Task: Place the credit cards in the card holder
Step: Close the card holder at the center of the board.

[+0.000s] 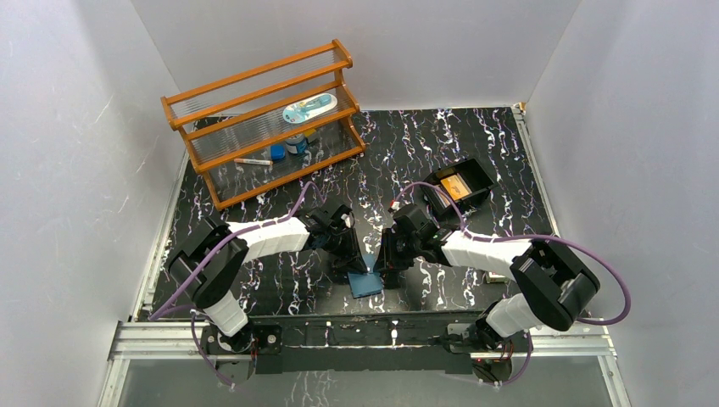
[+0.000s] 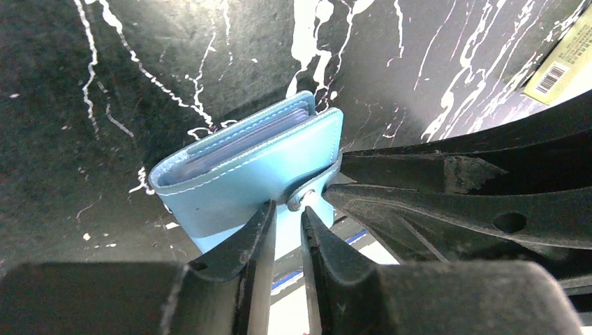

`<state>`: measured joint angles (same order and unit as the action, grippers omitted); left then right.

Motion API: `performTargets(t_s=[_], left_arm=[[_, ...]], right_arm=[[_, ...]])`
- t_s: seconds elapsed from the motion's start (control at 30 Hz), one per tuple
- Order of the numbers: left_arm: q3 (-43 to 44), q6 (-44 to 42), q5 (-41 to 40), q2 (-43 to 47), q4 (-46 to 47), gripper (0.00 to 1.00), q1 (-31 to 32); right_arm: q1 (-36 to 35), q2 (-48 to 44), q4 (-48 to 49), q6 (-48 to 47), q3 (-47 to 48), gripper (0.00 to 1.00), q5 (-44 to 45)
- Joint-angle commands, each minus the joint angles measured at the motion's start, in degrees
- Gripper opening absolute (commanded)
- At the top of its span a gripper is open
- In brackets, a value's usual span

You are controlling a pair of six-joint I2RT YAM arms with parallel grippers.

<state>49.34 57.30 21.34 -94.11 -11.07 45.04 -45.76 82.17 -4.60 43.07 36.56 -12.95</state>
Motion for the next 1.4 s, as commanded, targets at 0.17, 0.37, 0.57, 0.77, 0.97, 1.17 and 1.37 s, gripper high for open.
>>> performTargets(t_s=[0.17,0.37,0.57,0.77,0.97,1.17,1.37], left_arm=[[1.41,0.96,-1.15,5.07,-4.51,0.28,0.23],[0.58,0.69,-1.92,4.78,-5.00,0.30,0.18],[0.69,-0.62,-2.11,3.55,-4.08,0.30,0.23],[0.09,-1.70,-1.00,1.74,-1.91,0.28,0.31],[-0.31,-2.40,-0.51,0.34,-1.13,0.25,0.32],[-0.45,-2.89,-0.51,-0.41,-1.16,0.24,0.29],[-0.77,-3.16,-0.78,-0.49,-1.23,0.24,0.31]], right_arm=[[-0.03,0.17,1.53,-1.62,-0.85,0.33,-1.28],[0.00,0.97,1.42,-2.60,-0.83,0.34,-2.03],[0.01,1.21,1.82,-2.49,-0.02,0.33,-2.52],[-0.06,1.54,1.79,-2.47,0.92,0.32,-2.69],[-0.19,1.92,1.96,-2.53,1.67,0.28,-3.30],[-0.20,1.75,2.14,-2.00,2.03,0.35,-4.06],[-0.21,-0.96,1.61,-0.83,1.44,0.35,-1.62]])
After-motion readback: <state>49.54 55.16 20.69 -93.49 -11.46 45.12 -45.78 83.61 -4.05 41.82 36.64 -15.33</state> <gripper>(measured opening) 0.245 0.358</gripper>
